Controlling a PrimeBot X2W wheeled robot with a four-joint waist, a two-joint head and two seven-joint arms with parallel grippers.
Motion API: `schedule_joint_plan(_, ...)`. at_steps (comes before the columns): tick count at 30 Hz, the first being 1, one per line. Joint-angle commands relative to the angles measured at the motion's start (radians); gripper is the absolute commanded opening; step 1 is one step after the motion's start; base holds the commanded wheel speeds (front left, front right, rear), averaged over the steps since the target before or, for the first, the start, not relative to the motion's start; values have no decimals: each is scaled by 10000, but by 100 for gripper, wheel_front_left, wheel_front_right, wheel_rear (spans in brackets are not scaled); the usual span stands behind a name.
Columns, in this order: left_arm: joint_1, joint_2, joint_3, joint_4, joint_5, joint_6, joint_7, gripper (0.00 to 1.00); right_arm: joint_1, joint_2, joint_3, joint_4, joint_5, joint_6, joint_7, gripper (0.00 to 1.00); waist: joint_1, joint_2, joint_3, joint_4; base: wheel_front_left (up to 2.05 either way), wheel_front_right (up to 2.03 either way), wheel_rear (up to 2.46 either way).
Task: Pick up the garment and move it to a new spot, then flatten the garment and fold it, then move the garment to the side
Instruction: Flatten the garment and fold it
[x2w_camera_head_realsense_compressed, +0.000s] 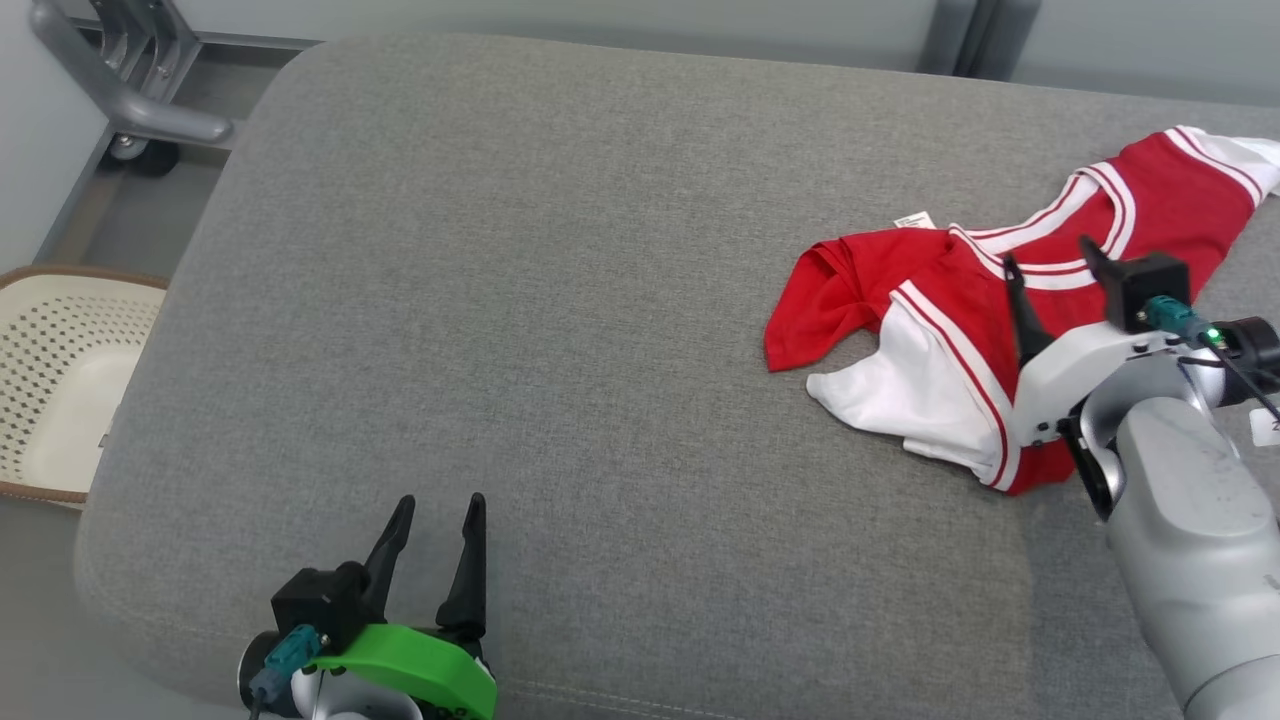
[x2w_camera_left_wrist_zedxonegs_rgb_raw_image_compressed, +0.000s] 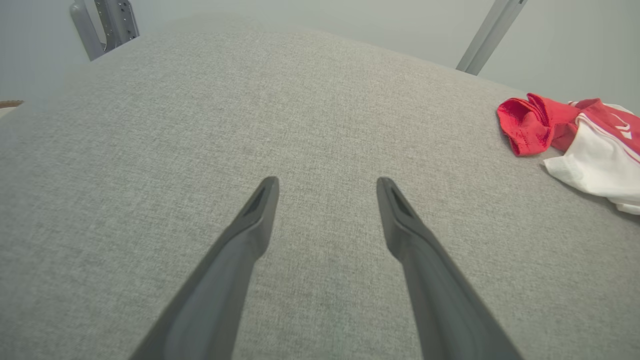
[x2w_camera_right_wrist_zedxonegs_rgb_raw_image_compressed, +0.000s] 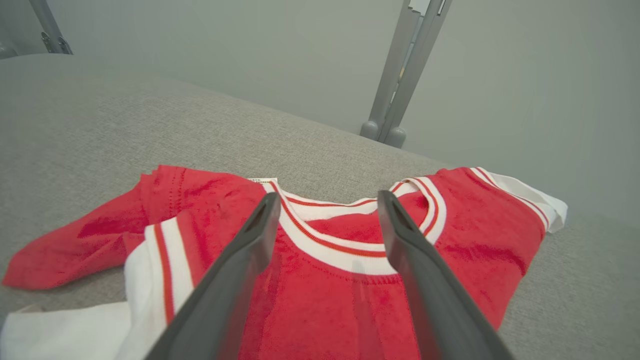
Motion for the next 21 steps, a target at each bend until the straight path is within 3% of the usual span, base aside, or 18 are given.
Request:
schedule_joint_plan(1,-168,19,-69,7,-14,-21,-31,100,191,79,334,-216,352,-15,-41,100,0,0,-52,-318,0,0,0)
schedule_joint_plan(10,-34,24,-319,193,-311,-27,-32,100,298,64,2061,-142,1723,-15,-40,100,0,0,37,396,0,0,0)
schedule_joint_plan(19,122,18,-311,152,-346,8,-31,100,-331,-237,1659,1084,1765,-15,-40,100,0,0,248,1218,0,0,0)
schedule_joint_plan(20,107,18,-320,147,-337,7,-31,100,-414,-240,1604,1233,1731,-15,-40,92,0,0,267,1257,0,0,0)
schedule_joint_plan(21,100,18,-315,144,-348,10,-31,100,-483,-234,1534,1375,1689,-15,-40,71,0,0,277,1281,0,0,0)
